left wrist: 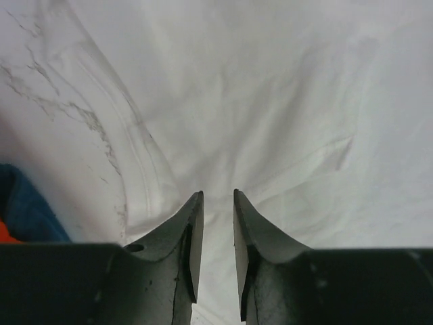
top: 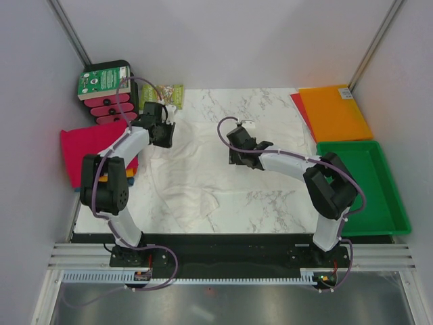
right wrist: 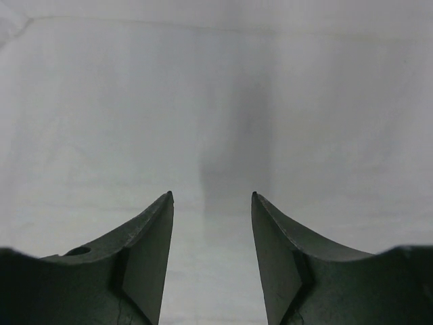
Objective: Fold and stack the t-shirts
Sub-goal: Fold the tshirt
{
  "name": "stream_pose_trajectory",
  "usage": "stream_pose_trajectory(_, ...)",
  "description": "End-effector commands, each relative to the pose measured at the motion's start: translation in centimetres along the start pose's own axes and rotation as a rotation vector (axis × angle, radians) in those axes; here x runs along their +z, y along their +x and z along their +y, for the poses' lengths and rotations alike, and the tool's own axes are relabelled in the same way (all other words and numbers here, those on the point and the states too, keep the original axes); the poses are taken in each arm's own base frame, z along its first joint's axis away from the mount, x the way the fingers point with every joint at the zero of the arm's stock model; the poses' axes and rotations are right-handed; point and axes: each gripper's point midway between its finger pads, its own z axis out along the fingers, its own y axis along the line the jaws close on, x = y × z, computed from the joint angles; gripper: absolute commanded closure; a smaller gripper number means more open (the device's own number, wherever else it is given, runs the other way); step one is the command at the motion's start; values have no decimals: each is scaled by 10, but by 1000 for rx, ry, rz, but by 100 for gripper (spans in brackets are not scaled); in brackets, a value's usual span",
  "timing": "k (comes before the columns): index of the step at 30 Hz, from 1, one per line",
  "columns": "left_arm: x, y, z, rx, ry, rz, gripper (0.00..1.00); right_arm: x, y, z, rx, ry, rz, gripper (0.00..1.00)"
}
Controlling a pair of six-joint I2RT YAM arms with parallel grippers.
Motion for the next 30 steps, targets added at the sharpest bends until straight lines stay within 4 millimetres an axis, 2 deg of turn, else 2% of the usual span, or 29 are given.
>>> stream_pose_trajectory(1,-31,-64,-5,-45,38,-196,69,-18,-45,52,-24,-138,-90,42)
stream_pose_trajectory(5,-4,-47,-7,-52,57,-114,71,-14,-54,95,-91,-223,-95,50)
stream_pose_trajectory(7,6,-39,-6,-54,47,-73,73,-5,-47,103,-121,-215,-80,50)
stream_pose_trajectory(8,9,-36,-5,-54,43,-60,74,-6,-53,107,-117,-214,-91,50)
stream_pose_trajectory(11,12,-24,-4,-43,37,-23,75,-4,-51,91,-107,-147,-94,49)
stream_pose_trajectory(13,-2,-27,-6,-32,42,-50,76,-12,-50,80,-100,-134,-98,49)
stream_pose_trajectory(14,-5,-20,-10,-14,65,-45,75,-9,-35,69,-109,-114,-70,49)
stream_pose_trajectory(16,-23,-21,-15,4,84,-79,75,-16,-29,57,-102,-108,-66,49)
stream_pose_trajectory(17,-25,-11,-21,4,114,-61,75,-14,-14,45,-114,-86,-40,49)
stream_pose_trajectory(19,-38,-3,-27,0,142,-53,75,-22,-10,36,-109,-77,-47,49)
stream_pose_trajectory(20,-41,6,-35,2,178,-38,75,-21,3,27,-111,-62,-25,49)
stream_pose_trajectory(22,-58,16,-43,3,211,-23,75,-33,1,20,-91,-63,-42,49)
stream_pose_trajectory(24,-69,30,-55,33,271,-6,75,-38,12,6,-79,-41,-36,49)
stream_pose_trajectory(25,-80,36,-60,55,284,-19,75,-47,8,3,-69,-48,-59,49)
stream_pose_trajectory(26,-86,45,-67,100,307,-2,73,-48,15,-5,-75,-37,-49,49)
stream_pose_trajectory(30,-106,75,-84,234,339,29,64,-58,17,-18,-82,-14,-72,48)
